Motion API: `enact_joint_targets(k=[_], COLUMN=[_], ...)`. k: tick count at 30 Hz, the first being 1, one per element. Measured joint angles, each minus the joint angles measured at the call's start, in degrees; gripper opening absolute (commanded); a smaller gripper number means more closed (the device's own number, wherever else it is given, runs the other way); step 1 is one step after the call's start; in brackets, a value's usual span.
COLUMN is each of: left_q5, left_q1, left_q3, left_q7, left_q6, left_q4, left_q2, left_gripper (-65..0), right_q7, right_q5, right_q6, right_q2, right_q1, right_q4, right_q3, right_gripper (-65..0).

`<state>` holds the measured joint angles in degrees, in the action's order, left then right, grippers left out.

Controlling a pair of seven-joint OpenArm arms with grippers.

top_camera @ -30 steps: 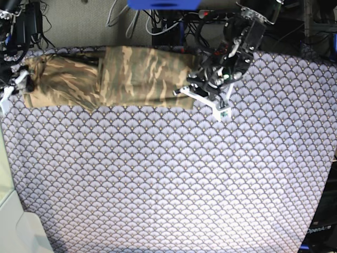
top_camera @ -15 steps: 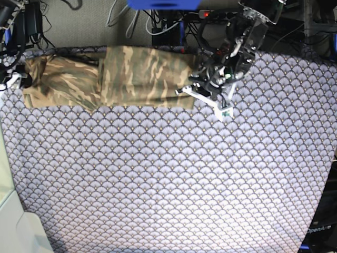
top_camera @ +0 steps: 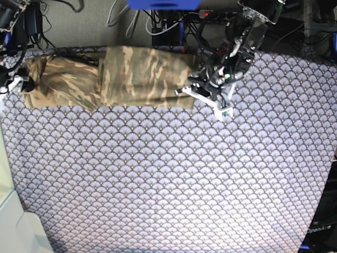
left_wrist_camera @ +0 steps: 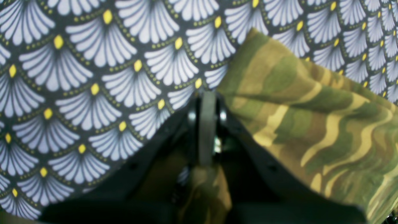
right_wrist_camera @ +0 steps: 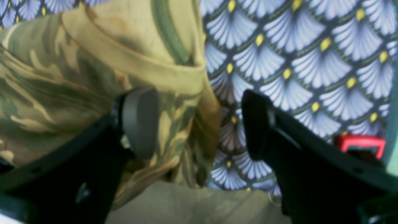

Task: Fold the T-shirt properly
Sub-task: 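Hold the folded end down with the left gripper while the right adjusts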

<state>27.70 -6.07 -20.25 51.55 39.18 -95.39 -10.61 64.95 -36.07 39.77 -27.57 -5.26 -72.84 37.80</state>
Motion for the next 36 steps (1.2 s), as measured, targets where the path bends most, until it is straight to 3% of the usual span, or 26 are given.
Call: enact_joint_targets(k=[12, 22, 31, 36], left_q5=[0.0, 0.0, 0.0, 0.0], left_q1=[0.0, -0.7, -0.6, -0.4], left_q3=[0.0, 0.2, 0.2, 0.3], left_q7=[0.0, -0.6, -0.4, -0.2], left_q6=[0.0, -0.2, -0.2, -0.2], left_q4=[-0.2, -0.3, -0.3, -0.2], left_q2=[0.0, -0.2, -0.1, 0.0], left_gripper=[-63.7, -63.7, -63.7, -63.7], right_q7=[-3.3, -7.6, -7.6, -7.9], right_q5=[0.0, -1.2, -1.2, -1.1], right_q6=[0.0, 0.3, 0.2, 0.0], right_q2=[-0.8, -3.3, -3.7, -1.7], right_q1=[0.0, 0.6, 0.3, -1.9], right_q4=[0.0, 9.0, 8.8, 4.9], right_q3=[-2.7, -3.0, -4.5, -4.5], right_gripper=[-22.3, -22.3, -22.3, -22.4])
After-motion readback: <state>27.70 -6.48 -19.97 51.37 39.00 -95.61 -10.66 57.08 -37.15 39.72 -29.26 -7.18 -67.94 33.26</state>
